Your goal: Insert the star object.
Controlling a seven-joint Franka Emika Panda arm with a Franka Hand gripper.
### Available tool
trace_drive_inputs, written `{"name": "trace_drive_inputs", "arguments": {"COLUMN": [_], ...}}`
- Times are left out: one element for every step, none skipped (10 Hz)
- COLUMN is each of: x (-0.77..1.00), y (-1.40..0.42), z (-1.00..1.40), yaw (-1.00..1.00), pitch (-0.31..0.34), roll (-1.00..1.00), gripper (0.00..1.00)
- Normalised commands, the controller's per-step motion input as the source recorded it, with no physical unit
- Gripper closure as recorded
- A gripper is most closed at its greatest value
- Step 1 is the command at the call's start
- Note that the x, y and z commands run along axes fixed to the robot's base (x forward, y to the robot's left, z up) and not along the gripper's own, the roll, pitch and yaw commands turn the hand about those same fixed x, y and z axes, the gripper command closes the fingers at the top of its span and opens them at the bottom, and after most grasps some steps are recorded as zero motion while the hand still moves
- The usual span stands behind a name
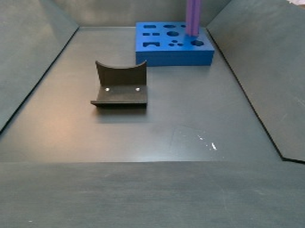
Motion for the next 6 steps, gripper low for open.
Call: {"name": "trace_drive_inputs", "arguments": {"x": [0.13, 0.00, 0.00, -0.04, -0.06, -0.31], "y": [0.00, 0.00, 0.00, 0.00, 0.02, 0.00], "z": [-0.75, -1.00, -1.00, -1.00, -1.00, -0.77], "yaw": [-0.15, -0.12, -0.08, -0.02, 0.01, 0.00], "pitch": [0.059, 0.000, -0.041, -0.049, -0.050, -0.244], "roll": [0.04, 0.00, 0.00, 0.00, 0.03, -0.06], "gripper": [1.00, 1.00, 1.00, 1.00, 1.00, 1.00]}}
